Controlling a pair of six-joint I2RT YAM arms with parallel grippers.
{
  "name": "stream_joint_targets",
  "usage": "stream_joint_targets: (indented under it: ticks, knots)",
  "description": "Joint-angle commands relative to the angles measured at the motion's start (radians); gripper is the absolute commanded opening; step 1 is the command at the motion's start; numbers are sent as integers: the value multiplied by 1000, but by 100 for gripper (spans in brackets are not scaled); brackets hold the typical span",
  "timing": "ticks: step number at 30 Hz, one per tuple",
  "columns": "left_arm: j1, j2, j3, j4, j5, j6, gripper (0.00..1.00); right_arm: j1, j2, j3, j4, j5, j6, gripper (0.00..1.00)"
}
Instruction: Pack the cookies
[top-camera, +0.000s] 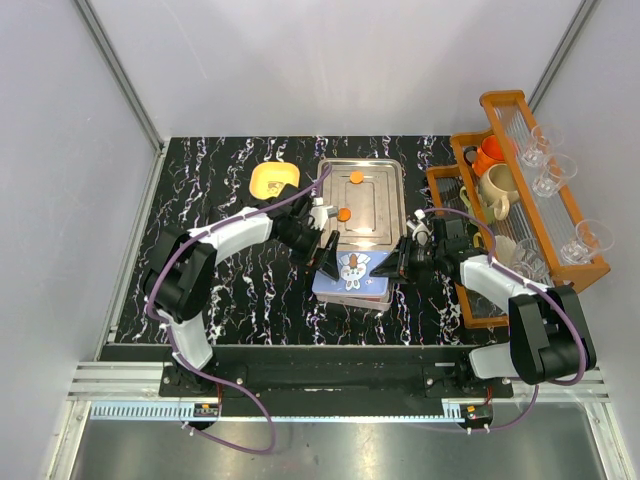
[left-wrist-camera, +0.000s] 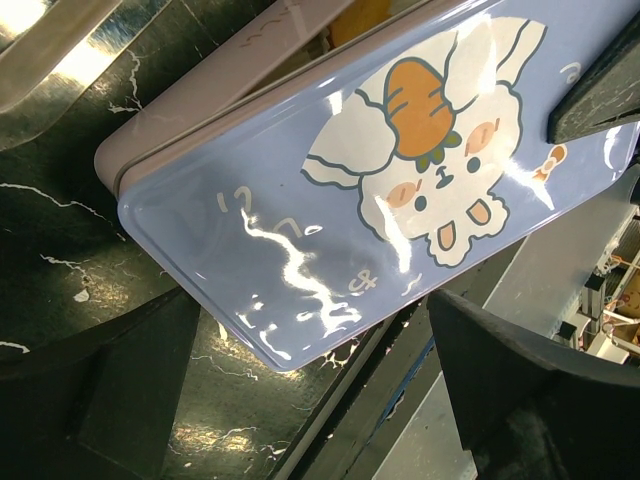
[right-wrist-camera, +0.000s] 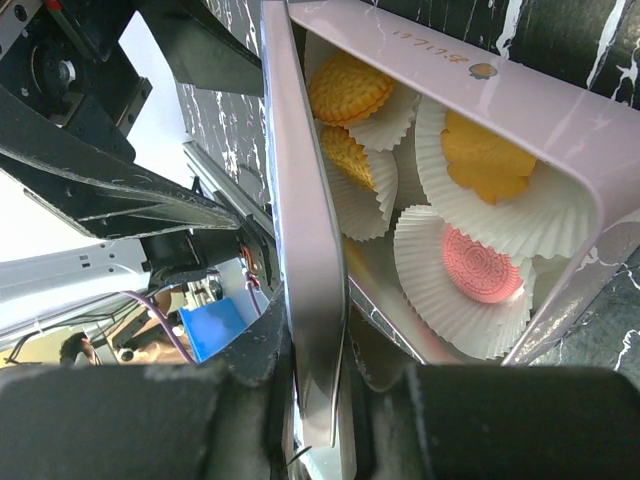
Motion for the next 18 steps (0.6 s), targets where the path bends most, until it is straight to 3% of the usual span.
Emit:
stream_joint_targets:
  ticks: [1, 9, 18]
  knots:
    - [-22, -1, 50, 42, 31, -17, 99, 8, -25, -1, -30, 37, -34, 15]
    - [-30, -1, 58, 36, 25, -17, 99, 6, -39, 2, -63, 57, -56, 27]
    - [-36, 5, 76, 26, 24, -13, 99, 5, -46, 16, -92, 66, -74, 33]
